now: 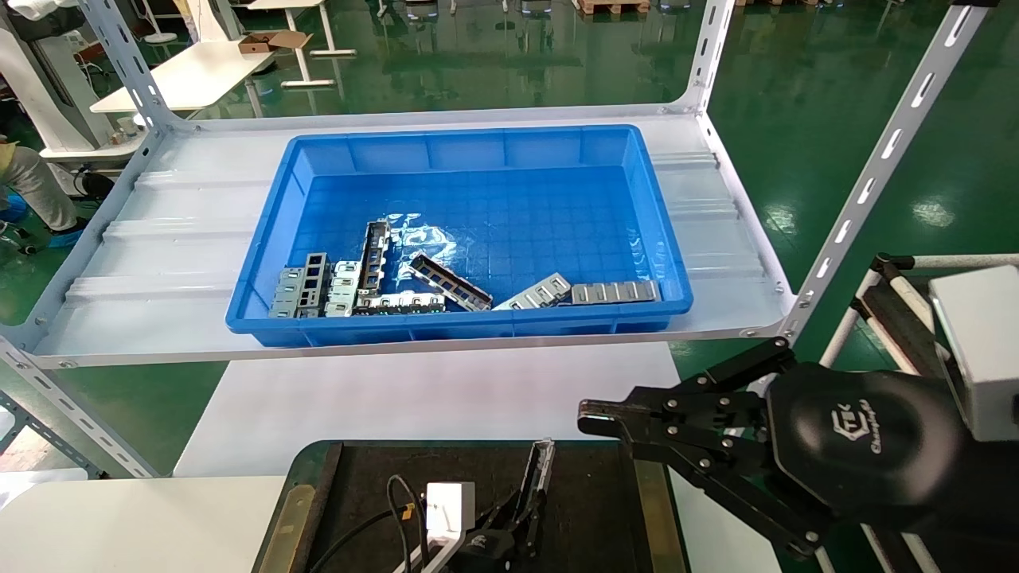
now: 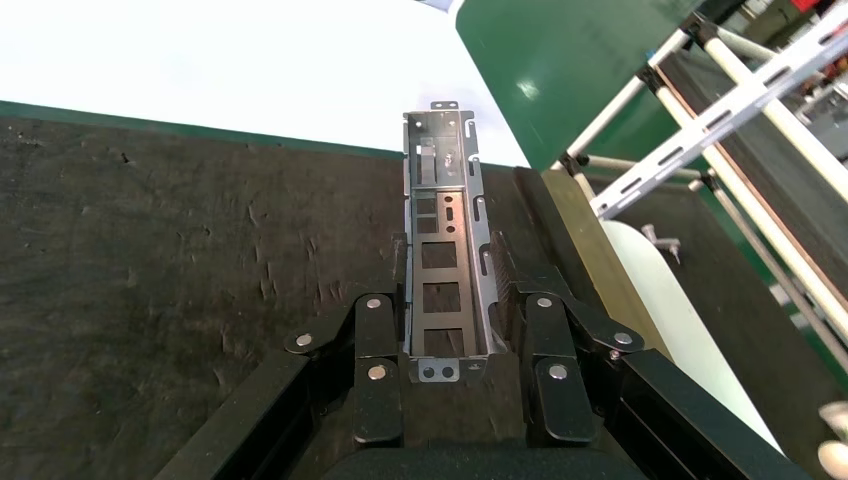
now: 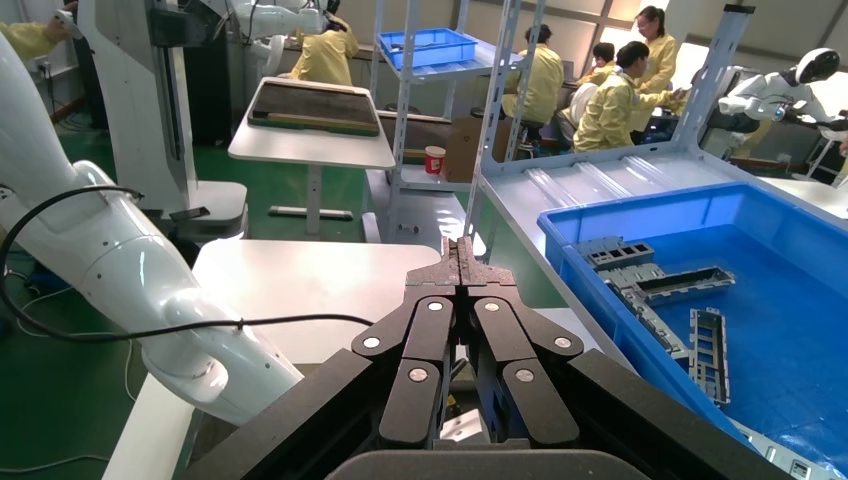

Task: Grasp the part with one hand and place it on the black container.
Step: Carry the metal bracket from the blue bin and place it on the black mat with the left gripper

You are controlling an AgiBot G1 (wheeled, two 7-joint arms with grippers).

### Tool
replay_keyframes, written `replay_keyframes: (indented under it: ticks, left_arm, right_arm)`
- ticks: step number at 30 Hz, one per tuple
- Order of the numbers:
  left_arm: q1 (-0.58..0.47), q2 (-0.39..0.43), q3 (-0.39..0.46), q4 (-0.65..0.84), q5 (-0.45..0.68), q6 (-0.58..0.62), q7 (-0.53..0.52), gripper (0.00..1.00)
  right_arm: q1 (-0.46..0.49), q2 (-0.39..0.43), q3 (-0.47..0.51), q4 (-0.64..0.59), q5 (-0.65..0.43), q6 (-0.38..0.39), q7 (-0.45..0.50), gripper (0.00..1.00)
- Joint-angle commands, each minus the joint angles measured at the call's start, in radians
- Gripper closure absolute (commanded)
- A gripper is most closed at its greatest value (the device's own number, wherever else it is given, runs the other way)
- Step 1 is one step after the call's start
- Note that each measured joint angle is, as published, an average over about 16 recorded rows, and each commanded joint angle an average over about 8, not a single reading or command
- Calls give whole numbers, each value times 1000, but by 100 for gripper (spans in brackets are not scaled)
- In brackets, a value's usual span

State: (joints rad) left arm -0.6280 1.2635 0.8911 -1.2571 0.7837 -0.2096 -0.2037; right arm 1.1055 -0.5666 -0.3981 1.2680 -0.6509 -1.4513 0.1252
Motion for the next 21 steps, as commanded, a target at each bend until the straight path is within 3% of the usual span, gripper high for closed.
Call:
replay_keyframes:
  ticks: [1, 21]
  left_arm:
    - [0, 19, -8, 15, 5, -8, -3, 100]
    - [3, 88, -53, 137, 104, -5, -90, 100]
  right_arm:
    - [0, 0, 0, 0, 0, 0, 0, 100]
    - [0, 0, 0, 0, 0, 0, 0, 100]
